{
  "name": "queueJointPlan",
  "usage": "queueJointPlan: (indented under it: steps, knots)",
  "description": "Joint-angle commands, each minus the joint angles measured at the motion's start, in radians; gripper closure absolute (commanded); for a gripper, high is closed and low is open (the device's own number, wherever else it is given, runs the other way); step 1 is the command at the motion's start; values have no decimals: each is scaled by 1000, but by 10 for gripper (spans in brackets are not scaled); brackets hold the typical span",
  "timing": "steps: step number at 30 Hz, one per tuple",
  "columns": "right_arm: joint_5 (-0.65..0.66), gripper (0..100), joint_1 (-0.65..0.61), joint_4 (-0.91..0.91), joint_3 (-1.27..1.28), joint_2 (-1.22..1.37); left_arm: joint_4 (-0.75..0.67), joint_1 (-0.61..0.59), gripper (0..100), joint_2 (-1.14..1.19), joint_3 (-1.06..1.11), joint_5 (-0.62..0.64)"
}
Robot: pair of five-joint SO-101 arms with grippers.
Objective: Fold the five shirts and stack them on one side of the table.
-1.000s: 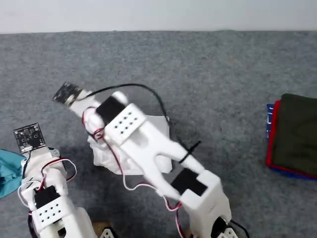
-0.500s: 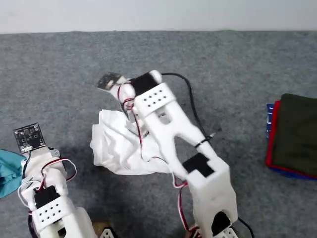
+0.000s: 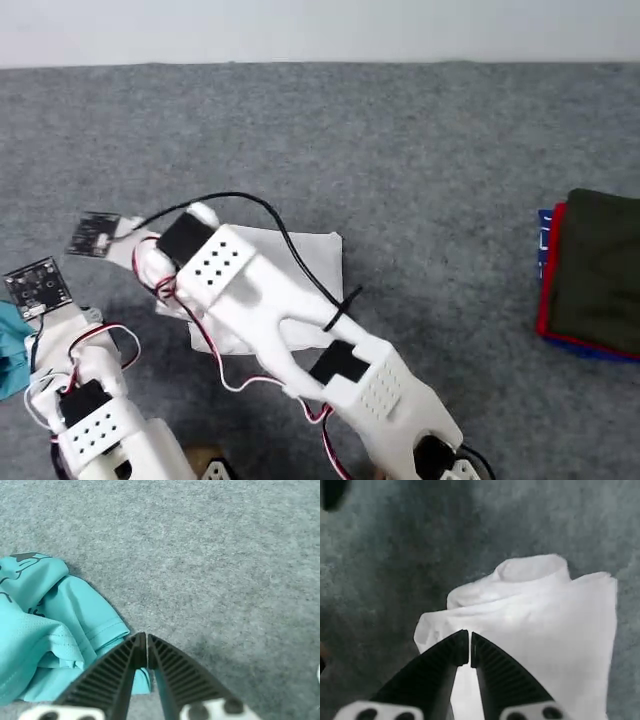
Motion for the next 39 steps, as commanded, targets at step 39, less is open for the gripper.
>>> queueJointPlan:
  steps: [39]
  knots:
    - [-186,988,96,165,-129,-38,-23,-69,985,-14,-61,86]
